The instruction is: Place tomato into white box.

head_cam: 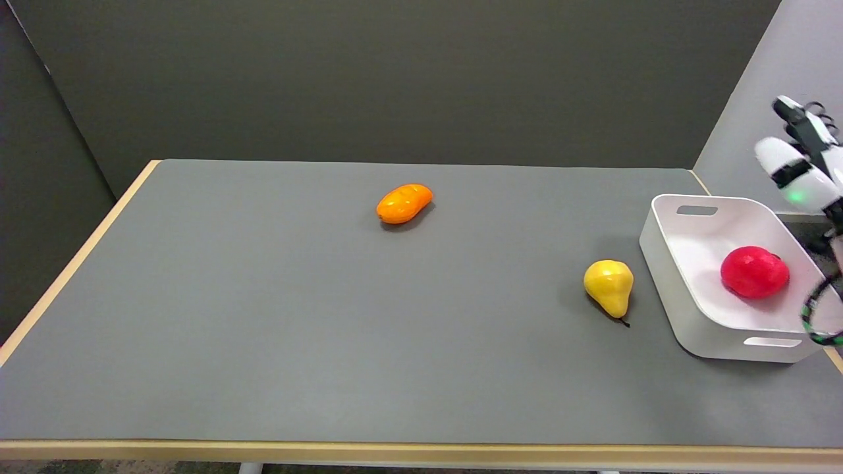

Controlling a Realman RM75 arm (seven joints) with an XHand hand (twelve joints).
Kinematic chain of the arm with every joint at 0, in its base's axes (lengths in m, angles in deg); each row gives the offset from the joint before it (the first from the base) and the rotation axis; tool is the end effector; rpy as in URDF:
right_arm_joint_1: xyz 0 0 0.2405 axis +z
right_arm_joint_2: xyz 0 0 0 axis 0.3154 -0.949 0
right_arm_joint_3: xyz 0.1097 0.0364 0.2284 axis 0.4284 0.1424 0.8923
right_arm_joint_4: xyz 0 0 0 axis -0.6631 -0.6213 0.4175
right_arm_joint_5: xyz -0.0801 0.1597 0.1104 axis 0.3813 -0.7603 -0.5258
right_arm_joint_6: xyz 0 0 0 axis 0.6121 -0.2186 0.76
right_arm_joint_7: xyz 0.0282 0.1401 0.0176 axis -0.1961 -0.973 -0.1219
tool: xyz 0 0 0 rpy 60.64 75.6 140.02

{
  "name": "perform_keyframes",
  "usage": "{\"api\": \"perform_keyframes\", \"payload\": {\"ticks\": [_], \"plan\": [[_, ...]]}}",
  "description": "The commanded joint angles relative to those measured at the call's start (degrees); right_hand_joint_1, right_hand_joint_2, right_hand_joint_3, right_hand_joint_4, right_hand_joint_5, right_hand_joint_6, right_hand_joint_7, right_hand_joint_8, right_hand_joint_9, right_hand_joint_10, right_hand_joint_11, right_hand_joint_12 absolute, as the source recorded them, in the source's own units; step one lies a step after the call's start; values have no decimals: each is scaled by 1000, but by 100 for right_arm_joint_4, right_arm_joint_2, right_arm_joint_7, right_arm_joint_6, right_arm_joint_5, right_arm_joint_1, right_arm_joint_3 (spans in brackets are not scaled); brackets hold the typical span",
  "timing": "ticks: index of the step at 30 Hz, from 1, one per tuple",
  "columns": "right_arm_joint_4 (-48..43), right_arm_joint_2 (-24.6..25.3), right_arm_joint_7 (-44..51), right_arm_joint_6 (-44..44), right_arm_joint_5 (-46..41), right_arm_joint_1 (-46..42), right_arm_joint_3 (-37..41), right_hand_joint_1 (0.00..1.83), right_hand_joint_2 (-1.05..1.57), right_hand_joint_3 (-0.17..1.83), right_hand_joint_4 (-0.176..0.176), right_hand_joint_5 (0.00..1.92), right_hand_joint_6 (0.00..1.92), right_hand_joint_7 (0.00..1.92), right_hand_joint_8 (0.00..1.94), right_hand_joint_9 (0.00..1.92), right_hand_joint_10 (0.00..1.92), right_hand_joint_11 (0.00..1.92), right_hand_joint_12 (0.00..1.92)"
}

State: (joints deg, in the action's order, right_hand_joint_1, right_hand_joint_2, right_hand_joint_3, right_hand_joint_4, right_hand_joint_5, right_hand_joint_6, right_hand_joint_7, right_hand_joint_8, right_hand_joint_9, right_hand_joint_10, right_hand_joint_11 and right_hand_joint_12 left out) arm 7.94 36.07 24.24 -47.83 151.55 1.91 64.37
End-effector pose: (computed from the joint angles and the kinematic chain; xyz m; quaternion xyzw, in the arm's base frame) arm -0.1894 -0.1971 0.5803 0.5370 -0.0382 0.3660 0.7591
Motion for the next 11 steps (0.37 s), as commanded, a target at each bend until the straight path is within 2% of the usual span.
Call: {"api": "perform_keyframes", "payload": {"ticks": [1, 3, 6, 11], "plan": [[1699, 84, 1990, 1056, 1734, 92, 2107, -1, 613, 958, 127, 71, 325, 62, 222, 60, 438, -1, 1063], [1858, 135, 2664, 1307, 1878, 69, 2227, -1, 555, 1029, 130, 75, 318, 110, 112, 51, 426, 7, 948], [1983, 173, 3492, 1551, 1892, 54, 2310, -1, 569, 1022, 126, 77, 327, 104, 124, 55, 408, -1, 898], [2021, 223, 3630, 1488, 1843, -10, 2257, -1, 575, 999, 114, 70, 317, 75, 141, 41, 345, -1, 778]]}}
